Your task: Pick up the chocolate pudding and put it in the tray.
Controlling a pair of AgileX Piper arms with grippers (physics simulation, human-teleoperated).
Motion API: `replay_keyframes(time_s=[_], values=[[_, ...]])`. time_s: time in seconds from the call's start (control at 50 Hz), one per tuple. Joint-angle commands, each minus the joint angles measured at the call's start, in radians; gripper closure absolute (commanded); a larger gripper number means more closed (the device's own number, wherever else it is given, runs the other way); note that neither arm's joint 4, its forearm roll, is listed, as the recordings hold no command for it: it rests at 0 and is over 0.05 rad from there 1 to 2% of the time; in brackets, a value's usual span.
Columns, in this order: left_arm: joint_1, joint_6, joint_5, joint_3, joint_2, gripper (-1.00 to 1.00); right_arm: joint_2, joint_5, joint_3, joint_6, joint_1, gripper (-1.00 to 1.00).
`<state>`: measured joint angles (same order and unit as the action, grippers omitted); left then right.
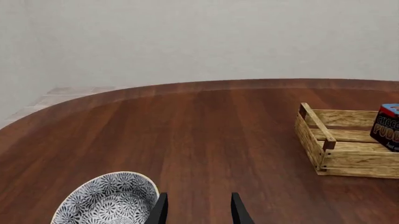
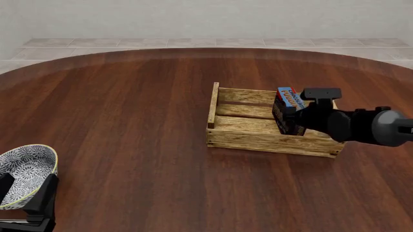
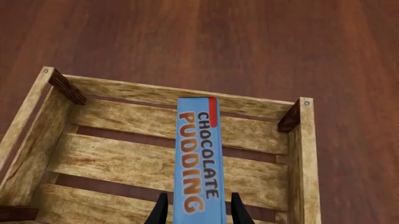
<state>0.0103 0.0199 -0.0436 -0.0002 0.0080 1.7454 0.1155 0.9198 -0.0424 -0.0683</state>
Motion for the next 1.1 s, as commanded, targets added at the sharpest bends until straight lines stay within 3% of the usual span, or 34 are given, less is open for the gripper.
replay_keyframes(time_s=[0.02, 1.1], values=[[0.001, 0.000, 0.000, 0.000, 0.000, -1.00, -0.014, -0.008, 0.003, 0.004, 0.003, -1.00], [0.010, -0.002, -0.001, 0.000, 0.000, -1.00, -0.124, -0.071, 0.019, 0.013, -0.003, -1.00]])
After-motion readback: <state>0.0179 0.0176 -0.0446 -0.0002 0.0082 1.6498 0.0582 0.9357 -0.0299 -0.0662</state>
